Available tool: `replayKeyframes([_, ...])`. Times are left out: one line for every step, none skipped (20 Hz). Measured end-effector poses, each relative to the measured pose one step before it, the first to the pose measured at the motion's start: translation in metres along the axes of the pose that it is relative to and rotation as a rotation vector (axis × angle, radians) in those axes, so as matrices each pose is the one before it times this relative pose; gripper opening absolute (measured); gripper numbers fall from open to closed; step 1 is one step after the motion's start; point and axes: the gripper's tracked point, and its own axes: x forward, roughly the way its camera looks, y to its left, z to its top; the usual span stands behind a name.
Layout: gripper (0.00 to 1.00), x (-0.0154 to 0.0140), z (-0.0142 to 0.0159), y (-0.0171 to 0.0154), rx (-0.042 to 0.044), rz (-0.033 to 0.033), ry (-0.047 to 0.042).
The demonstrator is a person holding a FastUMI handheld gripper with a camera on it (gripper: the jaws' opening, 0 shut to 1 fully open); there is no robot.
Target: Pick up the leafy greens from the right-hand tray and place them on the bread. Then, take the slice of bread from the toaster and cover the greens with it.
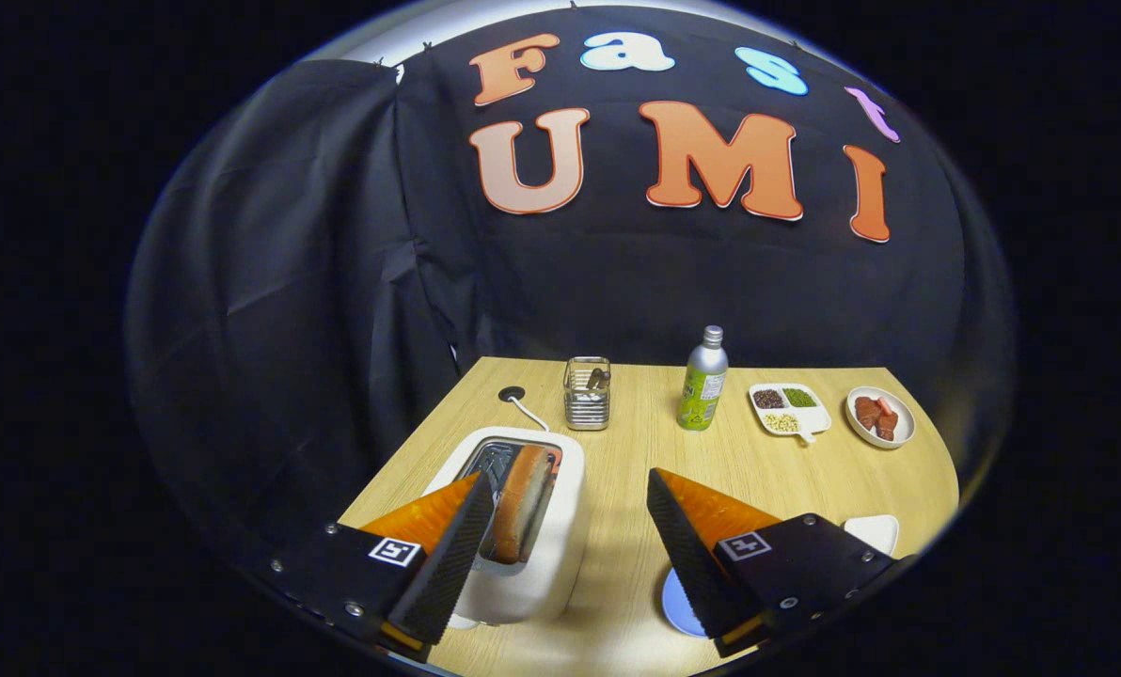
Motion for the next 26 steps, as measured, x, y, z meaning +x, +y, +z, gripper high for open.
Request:
replayKeyframes([0.99, 0.00431, -0.00415, 0.00511, -0.00285, 0.0054, 0.01214])
replayKeyframes([0.99, 0.00352, -0.00429, 0.00377, -0.00272, 0.00184, 0.01257])
replayKeyframes([0.99, 0.00295, -0.00341, 0.00117, 0.00135, -0.00726, 0.01257])
replayKeyframes([0.97, 0.0039, -0.00201, 0.00163, 0.00534, -0.00413, 0.00445])
replayKeyframes([0.93, 0.00408, -0.00134, 0.00464, 0.00279, 0.00559, 0.00609])
replayKeyframes([0.82, 0.00214, -0.00327, 0.00214, -0.00278, -0.00152, 0.01029])
replayKeyframes([0.76, 0.00267, -0.00236, 0.00262, -0.00554, 0.00182, 0.00725])
replayKeyframes([0.64, 0.00226, -0.00178, 0.00295, -0.00328, -0.00024, 0.00499])
replayKeyframes([0.57, 0.00025, 0.00001, 0.00098, 0.00116, -0.00601, 0.00122])
replayKeyframes([0.39, 0.0015, -0.00051, -0.00064, 0.00974, -0.00639, 0.00047])
replayKeyframes([0.25, 0.00131, 0.00113, 0.00518, 0.01768, 0.00732, 0.00033])
replayKeyframes([0.1, -0.00049, 0.00085, 0.00111, -0.0041, -0.00226, 0.00708])
replayKeyframes([0.08, -0.00081, 0.00216, 0.00022, -0.00923, -0.00369, -0.00415])
replayKeyframes([0.05, -0.00071, 0.00221, 0.00188, -0.00361, 0.00097, -0.00361])
replayKeyframes([0.05, -0.00119, 0.00249, 0.00089, 0.00142, -0.00108, -0.00643])
replayKeyframes([0.05, -0.00192, 0.00317, -0.00108, -0.00114, -0.00149, -0.0072])
replayKeyframes([0.05, -0.00208, 0.00338, -0.00089, -0.00196, -0.00133, -0.00715])
replayKeyframes([0.05, -0.00319, 0.00445, 0.0, 0.00237, -0.00019, -0.00674])
replayKeyframes([0.05, -0.00396, 0.00443, -0.00034, 0.0045, 0.00045, -0.00114])
replayKeyframes([0.05, -0.00321, 0.00618, -0.00055, 0.01387, 0.00432, -0.01304])
replayKeyframes([0.05, -0.00275, 0.00534, -0.00013, 0.01084, 0.0034, -0.00682])
replayKeyframes([0.05, -0.00251, 0.00726, -0.00044, 0.00291, 0.00355, -0.0132])
replayKeyframes([0.05, -0.00286, 0.00988, -0.00243, 0.00176, 0.00122, -0.01968])
replayKeyframes([0.05, -0.00293, 0.00836, -0.00148, 0.00187, 0.00507, -0.01428])
replayKeyframes([0.05, -0.00308, 0.00713, 0.00067, 0.00309, 0.00459, -0.01116])
replayKeyframes([0.05, -0.00179, 0.00595, -0.00103, 0.0054, 0.00466, -0.01023])
